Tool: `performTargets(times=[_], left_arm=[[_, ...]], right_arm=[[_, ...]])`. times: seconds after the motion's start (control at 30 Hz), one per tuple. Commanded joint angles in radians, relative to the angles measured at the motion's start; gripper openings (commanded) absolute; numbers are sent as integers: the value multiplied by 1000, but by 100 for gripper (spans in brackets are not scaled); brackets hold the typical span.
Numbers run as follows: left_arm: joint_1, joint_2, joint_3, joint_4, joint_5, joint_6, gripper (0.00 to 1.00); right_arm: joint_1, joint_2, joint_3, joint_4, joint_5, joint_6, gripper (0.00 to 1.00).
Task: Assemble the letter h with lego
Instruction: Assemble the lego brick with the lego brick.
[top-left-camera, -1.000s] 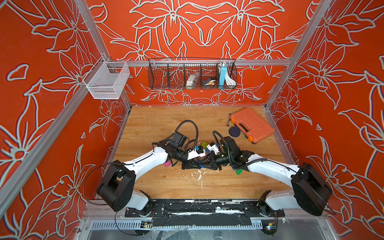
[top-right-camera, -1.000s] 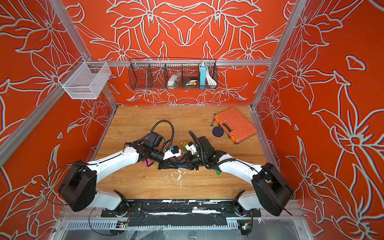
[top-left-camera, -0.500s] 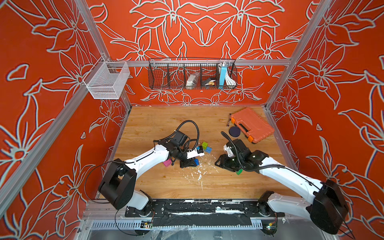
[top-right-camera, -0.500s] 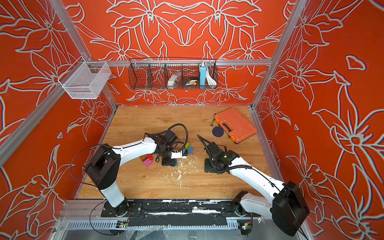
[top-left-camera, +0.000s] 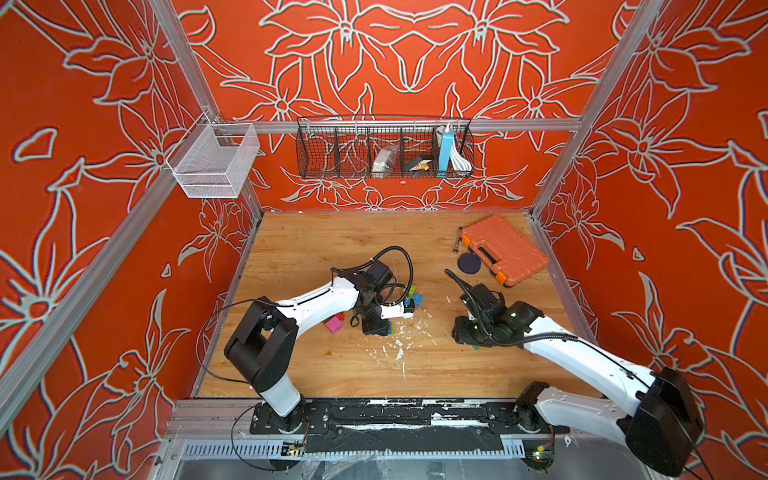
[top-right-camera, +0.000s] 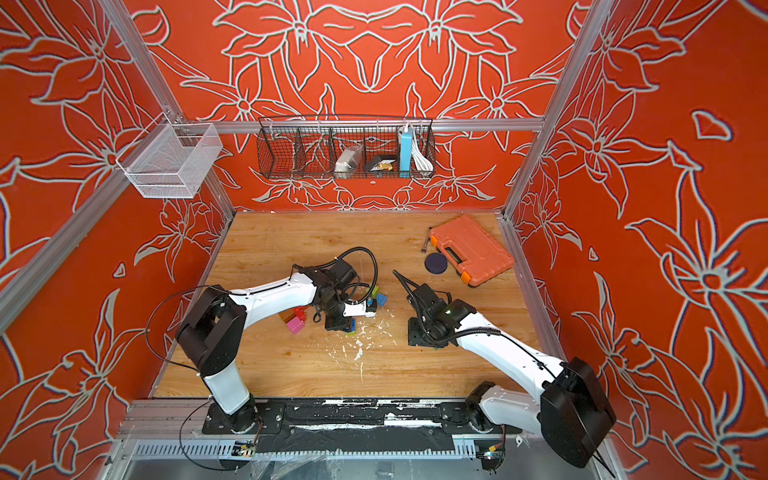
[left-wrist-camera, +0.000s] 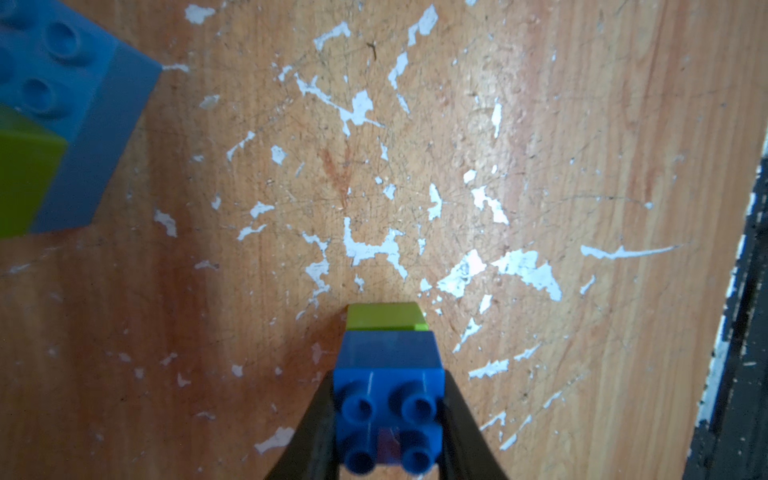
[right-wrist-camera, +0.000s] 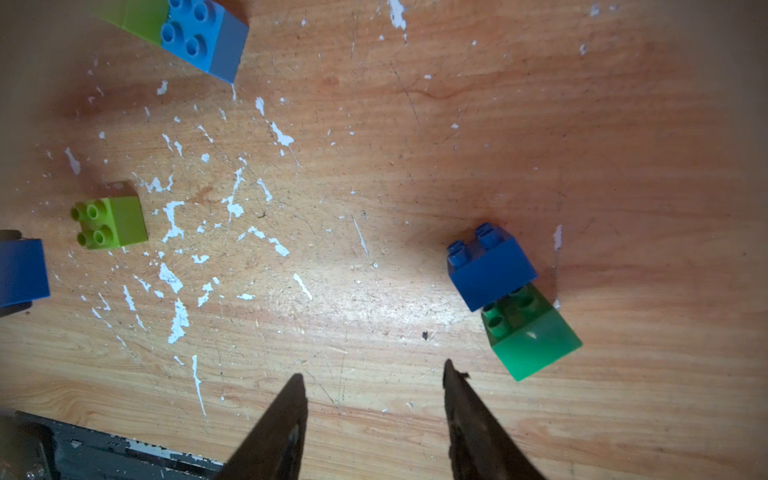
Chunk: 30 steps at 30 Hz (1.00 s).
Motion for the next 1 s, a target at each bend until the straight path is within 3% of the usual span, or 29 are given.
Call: performTargets(times=[0.0, 0.97], left_arm=[[-16, 14, 8, -14, -45, 18, 23], [-20, 184, 76, 7, -21, 63, 25]], right_arm=[[-4, 5, 7, -20, 33, -8, 55], [-5, 60, 18, 2, -31, -35, 54]])
